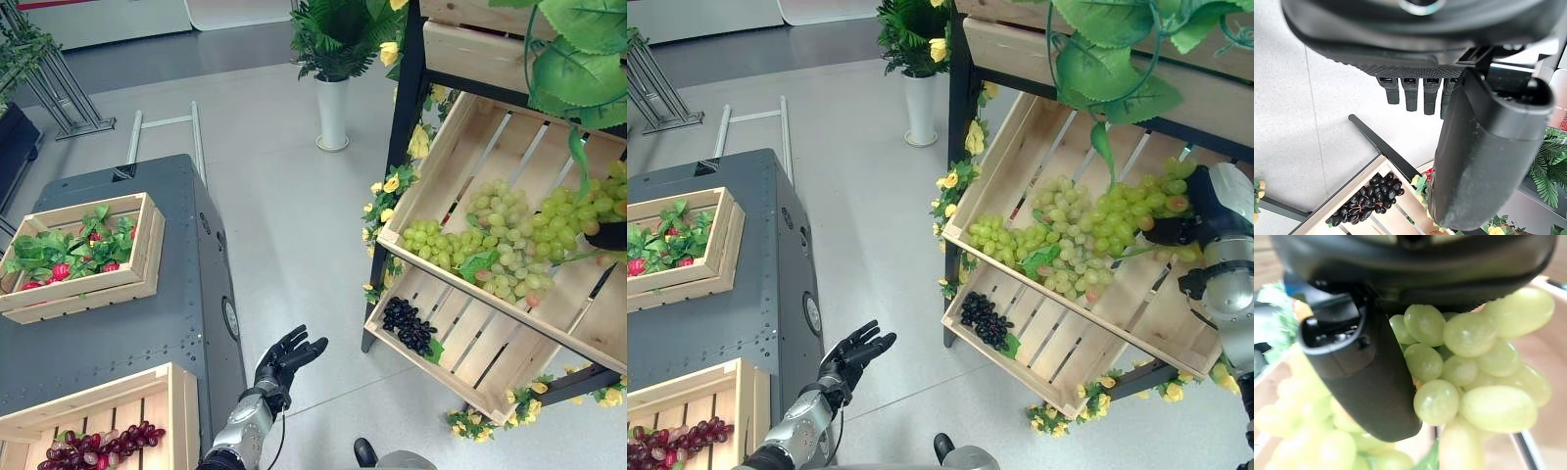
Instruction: Pick up the fruits from the basket on one side to the basket on the other side
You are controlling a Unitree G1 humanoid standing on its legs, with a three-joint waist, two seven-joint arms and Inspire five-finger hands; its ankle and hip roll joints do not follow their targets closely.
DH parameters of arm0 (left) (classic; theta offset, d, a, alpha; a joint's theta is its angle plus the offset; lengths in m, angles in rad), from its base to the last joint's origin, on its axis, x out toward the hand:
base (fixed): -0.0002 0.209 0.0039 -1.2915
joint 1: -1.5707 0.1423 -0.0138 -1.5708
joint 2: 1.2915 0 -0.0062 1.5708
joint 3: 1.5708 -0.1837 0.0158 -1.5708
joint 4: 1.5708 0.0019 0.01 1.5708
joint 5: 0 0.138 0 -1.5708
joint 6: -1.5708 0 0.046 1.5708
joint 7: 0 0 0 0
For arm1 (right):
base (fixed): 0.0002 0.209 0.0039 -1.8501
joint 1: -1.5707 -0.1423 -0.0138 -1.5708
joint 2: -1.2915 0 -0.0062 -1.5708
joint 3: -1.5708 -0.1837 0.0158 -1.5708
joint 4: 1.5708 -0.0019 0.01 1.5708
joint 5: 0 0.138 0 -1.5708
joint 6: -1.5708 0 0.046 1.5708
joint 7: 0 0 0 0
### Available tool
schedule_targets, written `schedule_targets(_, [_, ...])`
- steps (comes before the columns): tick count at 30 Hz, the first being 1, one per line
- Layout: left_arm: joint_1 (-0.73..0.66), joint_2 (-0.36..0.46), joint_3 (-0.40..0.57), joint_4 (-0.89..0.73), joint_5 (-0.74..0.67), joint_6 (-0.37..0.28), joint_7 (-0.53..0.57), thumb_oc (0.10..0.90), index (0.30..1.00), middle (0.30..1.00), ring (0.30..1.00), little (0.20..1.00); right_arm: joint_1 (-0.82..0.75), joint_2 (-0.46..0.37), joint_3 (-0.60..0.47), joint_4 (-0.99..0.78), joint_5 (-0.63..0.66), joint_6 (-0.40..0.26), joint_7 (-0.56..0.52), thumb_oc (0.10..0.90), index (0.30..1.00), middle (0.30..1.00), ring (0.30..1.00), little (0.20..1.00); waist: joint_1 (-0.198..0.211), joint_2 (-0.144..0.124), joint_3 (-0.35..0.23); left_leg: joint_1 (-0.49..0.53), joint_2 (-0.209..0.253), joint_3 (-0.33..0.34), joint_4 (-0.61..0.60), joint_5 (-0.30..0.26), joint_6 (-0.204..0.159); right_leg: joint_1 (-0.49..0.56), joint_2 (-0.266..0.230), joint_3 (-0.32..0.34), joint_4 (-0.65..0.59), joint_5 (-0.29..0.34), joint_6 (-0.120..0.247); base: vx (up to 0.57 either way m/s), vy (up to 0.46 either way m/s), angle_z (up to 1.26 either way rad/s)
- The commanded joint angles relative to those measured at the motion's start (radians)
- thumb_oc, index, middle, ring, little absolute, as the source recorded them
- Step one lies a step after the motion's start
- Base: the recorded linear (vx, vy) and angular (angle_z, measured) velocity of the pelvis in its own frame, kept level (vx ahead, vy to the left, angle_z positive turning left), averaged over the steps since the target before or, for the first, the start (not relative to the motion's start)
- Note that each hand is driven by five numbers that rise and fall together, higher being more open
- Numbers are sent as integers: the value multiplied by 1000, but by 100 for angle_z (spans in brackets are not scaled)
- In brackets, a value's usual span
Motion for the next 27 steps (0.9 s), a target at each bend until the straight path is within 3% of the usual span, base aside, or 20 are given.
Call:
schedule_targets(1, [-57,28,-13,-2,-7,-63,-36,800,900,900,900,900,-83,-47,-4,75,26,-4,50,400,300,300,300,300,31,-65,-98,19,-25,-42,10,-106,17,-13,23,-23,2,17,26,0,0,0])
schedule_targets(7, [-61,22,-8,-7,2,-53,-29,800,900,900,900,900,-80,-55,41,126,39,61,184,400,300,300,300,300,24,-71,-98,20,-22,-31,10,-105,15,-16,26,-16,2,20,23,11,7,0])
schedule_targets(8, [-62,23,-9,-9,0,-51,-28,800,900,900,900,900,-82,-59,45,130,36,69,185,800,900,900,900,900,23,-71,-98,21,-22,-28,10,-104,14,-17,27,-15,2,22,23,0,0,0])
schedule_targets(14, [-61,26,-15,-17,4,-44,-27,800,900,900,900,900,-93,-58,43,140,67,47,173,800,900,900,900,900,18,-73,-96,20,-21,-22,10,-106,16,-19,32,-7,2,22,23,0,0,0])
schedule_targets(27, [-43,18,5,5,11,-43,-54,800,900,900,900,900,-15,-7,-67,-45,131,-24,122,800,900,900,900,900,-6,-64,-105,19,-21,-12,10,-114,22,-25,41,17,2,17,24,0,0,0])
